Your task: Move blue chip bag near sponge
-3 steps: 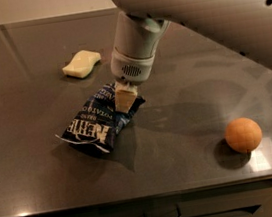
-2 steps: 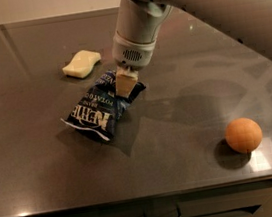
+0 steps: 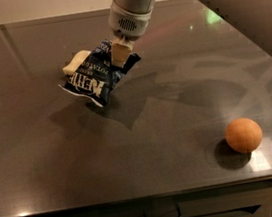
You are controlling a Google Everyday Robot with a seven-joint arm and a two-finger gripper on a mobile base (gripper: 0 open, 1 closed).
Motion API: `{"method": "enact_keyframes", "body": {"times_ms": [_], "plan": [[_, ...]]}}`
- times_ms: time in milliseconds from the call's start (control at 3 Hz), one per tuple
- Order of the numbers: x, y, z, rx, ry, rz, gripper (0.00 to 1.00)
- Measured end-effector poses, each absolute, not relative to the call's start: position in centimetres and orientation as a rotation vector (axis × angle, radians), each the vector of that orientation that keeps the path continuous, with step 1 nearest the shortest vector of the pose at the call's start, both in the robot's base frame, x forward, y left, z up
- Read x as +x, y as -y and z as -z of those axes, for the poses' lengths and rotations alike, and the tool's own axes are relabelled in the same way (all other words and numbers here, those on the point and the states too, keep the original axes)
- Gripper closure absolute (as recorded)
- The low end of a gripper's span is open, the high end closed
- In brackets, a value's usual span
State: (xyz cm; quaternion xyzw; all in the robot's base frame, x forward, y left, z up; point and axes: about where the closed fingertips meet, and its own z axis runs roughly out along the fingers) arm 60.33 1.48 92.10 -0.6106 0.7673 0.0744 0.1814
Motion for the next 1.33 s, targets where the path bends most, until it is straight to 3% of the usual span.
{"method": "enact_keyframes", "body": {"times_ms": [333,1333], "plan": [[63.1,-2.2,-93.1,-1.704,-2.14,-0.176,0.82],[66.3,-4.1,-92.4,-1.692,-2.13,-0.138,0.12]]}}
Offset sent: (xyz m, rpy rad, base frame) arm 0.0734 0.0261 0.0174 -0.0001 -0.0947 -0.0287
